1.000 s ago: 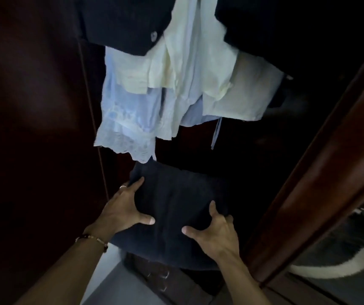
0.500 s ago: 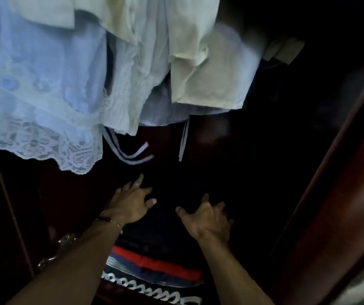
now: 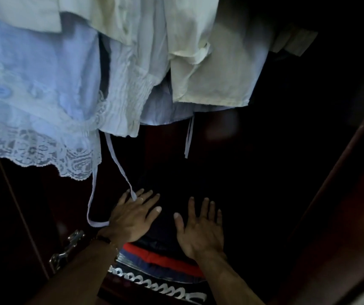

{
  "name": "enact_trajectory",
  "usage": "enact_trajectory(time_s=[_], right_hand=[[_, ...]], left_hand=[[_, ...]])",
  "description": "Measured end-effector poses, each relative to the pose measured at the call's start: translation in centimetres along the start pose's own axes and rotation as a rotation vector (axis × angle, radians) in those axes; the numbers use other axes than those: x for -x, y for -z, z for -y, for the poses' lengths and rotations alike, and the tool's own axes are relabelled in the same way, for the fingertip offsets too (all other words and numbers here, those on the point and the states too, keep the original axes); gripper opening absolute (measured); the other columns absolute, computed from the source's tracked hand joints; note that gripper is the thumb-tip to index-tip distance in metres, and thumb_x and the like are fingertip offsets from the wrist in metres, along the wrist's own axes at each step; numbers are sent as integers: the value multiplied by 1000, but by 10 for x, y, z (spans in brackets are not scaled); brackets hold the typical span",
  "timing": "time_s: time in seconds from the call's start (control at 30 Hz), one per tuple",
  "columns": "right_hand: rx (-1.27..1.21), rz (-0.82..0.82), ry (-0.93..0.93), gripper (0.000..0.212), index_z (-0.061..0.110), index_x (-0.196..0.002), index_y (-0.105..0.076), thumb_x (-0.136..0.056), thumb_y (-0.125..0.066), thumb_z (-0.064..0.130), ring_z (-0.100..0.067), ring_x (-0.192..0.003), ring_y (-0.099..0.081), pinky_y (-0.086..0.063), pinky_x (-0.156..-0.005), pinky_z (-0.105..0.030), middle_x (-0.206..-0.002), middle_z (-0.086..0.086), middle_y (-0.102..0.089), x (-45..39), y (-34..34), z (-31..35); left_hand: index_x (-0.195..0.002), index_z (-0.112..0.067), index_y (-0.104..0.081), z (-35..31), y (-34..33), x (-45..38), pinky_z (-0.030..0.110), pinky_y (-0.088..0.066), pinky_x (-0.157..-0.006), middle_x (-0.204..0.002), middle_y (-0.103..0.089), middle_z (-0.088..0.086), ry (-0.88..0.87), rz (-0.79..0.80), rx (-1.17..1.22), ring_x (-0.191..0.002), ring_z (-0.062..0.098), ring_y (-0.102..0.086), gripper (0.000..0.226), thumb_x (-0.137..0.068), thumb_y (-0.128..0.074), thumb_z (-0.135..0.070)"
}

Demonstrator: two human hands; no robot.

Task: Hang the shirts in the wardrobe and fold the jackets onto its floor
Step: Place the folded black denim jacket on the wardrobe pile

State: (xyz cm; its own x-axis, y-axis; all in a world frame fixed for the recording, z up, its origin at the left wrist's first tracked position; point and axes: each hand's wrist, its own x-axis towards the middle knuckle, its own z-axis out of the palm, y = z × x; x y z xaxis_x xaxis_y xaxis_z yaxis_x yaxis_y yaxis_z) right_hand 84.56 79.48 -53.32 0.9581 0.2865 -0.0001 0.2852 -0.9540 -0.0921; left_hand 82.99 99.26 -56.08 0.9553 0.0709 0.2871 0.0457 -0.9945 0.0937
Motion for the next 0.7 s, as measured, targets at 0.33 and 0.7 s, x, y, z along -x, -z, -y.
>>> enact_trajectory(time_s=[0.33,0.7], right_hand=[[-12,-30,140,86,12,-154,-26,-80,-12,55,-38,-142,-34,-15,-119,-44,-155,-20,-29,89,24,8],[-150,50,506,78,17,-155,12,-100,-37,44,-24,-152,2,-2,-122,-43,-165,-8,7,238,147,2]], left_hand=[[-156,-24,-11,-26,40,114,32,-9,-118,-161,3,-7,117,112,140,-150,15,5,105,-74,19,-82],[-126,-16,-64,-99,230,277,37,-11,-114,-128,-64,3,297,-72,-120,-133,20,-38,58,-82,-43,-48]])
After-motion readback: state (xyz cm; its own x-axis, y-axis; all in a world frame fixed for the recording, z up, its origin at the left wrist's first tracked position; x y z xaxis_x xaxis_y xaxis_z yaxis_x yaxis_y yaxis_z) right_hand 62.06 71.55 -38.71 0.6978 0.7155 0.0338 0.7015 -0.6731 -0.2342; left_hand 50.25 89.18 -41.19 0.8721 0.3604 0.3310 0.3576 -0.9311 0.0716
